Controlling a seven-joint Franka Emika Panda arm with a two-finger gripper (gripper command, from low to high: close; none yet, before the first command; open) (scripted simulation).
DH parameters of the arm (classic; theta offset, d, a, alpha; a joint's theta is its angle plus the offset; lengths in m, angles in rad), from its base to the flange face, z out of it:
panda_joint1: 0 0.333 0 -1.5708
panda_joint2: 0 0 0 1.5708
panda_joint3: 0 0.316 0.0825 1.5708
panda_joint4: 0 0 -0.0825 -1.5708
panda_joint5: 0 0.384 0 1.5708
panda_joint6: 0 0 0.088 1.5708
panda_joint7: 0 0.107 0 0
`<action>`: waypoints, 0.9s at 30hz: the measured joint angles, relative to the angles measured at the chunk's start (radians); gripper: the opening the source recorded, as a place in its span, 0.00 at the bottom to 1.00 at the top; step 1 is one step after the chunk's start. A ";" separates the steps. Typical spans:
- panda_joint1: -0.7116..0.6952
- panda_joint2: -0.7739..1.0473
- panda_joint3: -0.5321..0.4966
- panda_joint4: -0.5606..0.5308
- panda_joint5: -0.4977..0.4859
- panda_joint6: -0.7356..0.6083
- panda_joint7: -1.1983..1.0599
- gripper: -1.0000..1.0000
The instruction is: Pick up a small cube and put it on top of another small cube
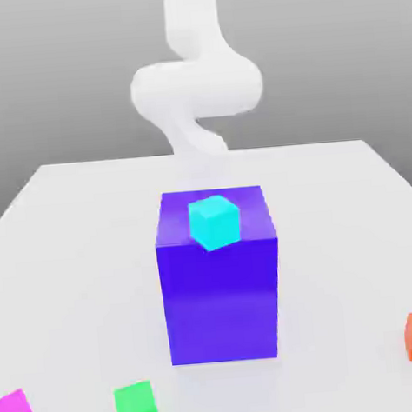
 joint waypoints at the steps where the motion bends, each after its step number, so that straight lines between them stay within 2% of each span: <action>1: 0.012 0.039 -0.026 0.003 0.007 0.008 -0.039 0.50; 8: 0.075 0.290 -0.189 0.023 0.080 0.064 -0.319 0.50; 15: 0.103 0.545 -0.325 0.043 0.199 0.115 -0.628 0.50; 22: 0.028 0.805 -0.361 0.064 0.321 0.163 -0.939 0.50; 27: -0.044 0.977 -0.355 0.077 0.353 0.208 -1.123 0.50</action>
